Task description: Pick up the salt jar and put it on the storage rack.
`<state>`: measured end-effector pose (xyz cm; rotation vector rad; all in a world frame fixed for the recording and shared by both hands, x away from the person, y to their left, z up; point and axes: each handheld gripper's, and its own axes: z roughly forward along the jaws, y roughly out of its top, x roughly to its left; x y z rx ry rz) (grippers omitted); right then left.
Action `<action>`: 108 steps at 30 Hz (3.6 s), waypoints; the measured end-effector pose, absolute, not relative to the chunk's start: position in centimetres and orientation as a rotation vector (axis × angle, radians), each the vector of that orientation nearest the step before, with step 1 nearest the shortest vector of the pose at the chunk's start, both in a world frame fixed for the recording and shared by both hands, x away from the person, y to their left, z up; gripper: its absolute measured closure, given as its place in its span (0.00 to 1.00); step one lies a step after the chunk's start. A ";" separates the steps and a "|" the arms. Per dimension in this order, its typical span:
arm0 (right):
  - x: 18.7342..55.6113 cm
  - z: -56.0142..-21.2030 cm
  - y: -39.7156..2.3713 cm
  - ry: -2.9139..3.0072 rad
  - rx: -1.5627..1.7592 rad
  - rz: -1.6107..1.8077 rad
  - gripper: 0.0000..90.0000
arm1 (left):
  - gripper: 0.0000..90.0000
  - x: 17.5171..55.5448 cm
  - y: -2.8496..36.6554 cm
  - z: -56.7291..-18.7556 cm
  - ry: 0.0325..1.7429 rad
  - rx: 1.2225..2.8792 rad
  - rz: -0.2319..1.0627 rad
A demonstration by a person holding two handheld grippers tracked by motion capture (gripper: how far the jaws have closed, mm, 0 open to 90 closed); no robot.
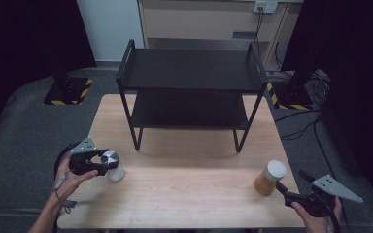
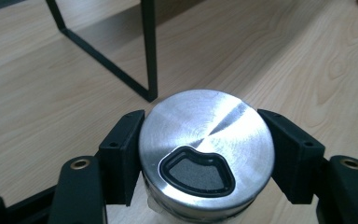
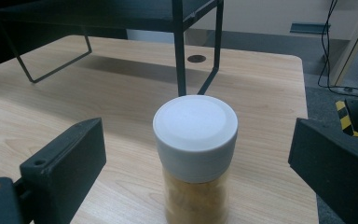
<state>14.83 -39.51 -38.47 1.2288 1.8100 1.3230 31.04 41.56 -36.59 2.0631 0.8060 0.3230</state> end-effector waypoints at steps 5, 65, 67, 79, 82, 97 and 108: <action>14.9 -38.5 -39.6 1.811 1.235 1.325 0.04 | 0.37 31.0 40.7 -34.5 0.748 2.076 0.326; 16.1 -38.7 -39.7 1.859 1.272 1.345 0.02 | 0.37 37.7 32.5 -10.3 0.334 2.129 0.205; 16.1 -38.7 -39.7 1.856 1.273 1.352 0.02 | 0.37 37.9 32.3 -9.5 0.333 2.130 0.206; 16.0 -38.9 -40.0 1.845 1.275 1.366 0.02 | 0.37 39.7 31.1 -5.8 0.362 2.120 0.229; 16.0 -38.9 -40.1 1.840 1.275 1.371 0.02 | 0.37 40.2 30.9 -5.1 0.388 2.104 0.249; 15.6 -39.0 -40.4 1.821 1.279 1.393 0.01 | 0.37 43.6 28.8 -4.9 0.632 2.033 0.392; 15.4 -39.0 -40.5 1.814 1.282 1.393 0.01 | 0.37 46.1 27.4 -6.3 0.798 1.991 0.471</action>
